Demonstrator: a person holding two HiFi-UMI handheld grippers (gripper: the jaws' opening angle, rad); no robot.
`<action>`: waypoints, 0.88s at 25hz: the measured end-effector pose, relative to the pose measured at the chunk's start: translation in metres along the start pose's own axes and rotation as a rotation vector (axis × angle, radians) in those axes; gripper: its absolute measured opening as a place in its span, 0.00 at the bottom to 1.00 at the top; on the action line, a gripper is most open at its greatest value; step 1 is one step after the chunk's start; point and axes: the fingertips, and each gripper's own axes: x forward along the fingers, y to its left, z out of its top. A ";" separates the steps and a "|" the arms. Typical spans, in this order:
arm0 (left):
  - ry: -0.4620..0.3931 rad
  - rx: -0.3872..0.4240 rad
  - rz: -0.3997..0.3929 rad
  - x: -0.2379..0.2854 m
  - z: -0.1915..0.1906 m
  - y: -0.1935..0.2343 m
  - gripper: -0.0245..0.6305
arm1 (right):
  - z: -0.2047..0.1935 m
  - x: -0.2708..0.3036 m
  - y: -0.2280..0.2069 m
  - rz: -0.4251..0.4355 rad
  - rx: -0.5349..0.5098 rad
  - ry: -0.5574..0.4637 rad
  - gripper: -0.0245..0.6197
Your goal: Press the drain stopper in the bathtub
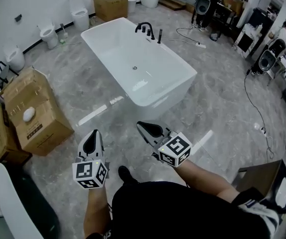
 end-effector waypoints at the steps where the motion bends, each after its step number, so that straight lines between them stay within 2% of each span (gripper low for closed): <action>1: 0.002 0.000 -0.009 0.010 0.002 0.010 0.05 | 0.000 0.015 -0.003 -0.003 0.002 0.006 0.06; 7: 0.014 0.001 -0.060 0.055 0.013 0.071 0.05 | 0.006 0.094 -0.013 -0.024 0.006 0.030 0.06; 12: 0.015 0.003 -0.075 0.070 0.025 0.118 0.05 | 0.014 0.141 -0.012 -0.048 0.018 0.032 0.06; 22: 0.018 0.007 -0.071 0.099 0.030 0.165 0.05 | 0.007 0.200 -0.024 -0.037 0.048 0.046 0.06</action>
